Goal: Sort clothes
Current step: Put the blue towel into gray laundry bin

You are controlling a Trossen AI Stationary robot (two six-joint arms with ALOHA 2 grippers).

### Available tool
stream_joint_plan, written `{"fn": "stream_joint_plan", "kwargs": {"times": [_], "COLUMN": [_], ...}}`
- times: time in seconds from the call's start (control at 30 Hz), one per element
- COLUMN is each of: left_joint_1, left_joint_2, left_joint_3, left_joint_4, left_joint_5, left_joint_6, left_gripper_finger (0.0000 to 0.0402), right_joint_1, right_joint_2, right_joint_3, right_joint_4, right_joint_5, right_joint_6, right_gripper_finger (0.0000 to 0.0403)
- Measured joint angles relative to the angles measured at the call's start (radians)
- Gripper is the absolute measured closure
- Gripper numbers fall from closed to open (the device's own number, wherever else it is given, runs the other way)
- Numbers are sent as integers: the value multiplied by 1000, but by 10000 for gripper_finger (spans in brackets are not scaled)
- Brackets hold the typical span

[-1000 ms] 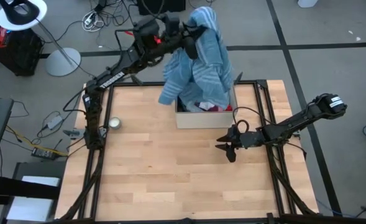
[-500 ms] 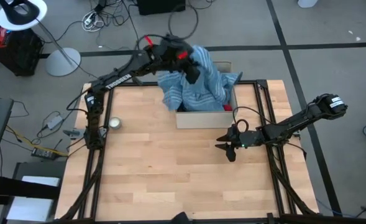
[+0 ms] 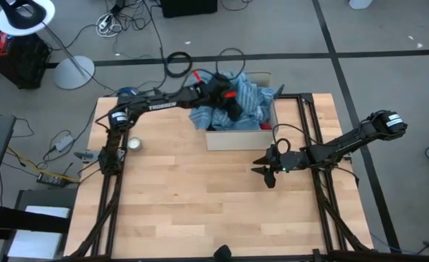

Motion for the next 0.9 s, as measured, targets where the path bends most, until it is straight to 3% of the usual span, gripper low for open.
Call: {"fn": "stream_joint_plan", "kwargs": {"times": [0.13,0.4,0.6,0.9], "left_joint_1": [0,6,7,1], "left_joint_2": [43,55,23,-42], "left_joint_3": [-39,-6,100,286], "left_joint_4": [11,-32,-178,-469], "left_joint_5": [24,128,196,207], "left_joint_6": [-53,-77,-26,76], "left_gripper_finger": [341,251,241,241], "right_joint_1": [0,-1,-1,0], "right_joint_2": [0,-2,-2,-2], "right_joint_3": [0,0,0,0], "right_joint_4": [6,11,10,12], "right_joint_5": [-6,-8,-9,-16], "right_joint_6": [-7,-7,-7,-6], "right_gripper_finger": [239,239,239,239]}}
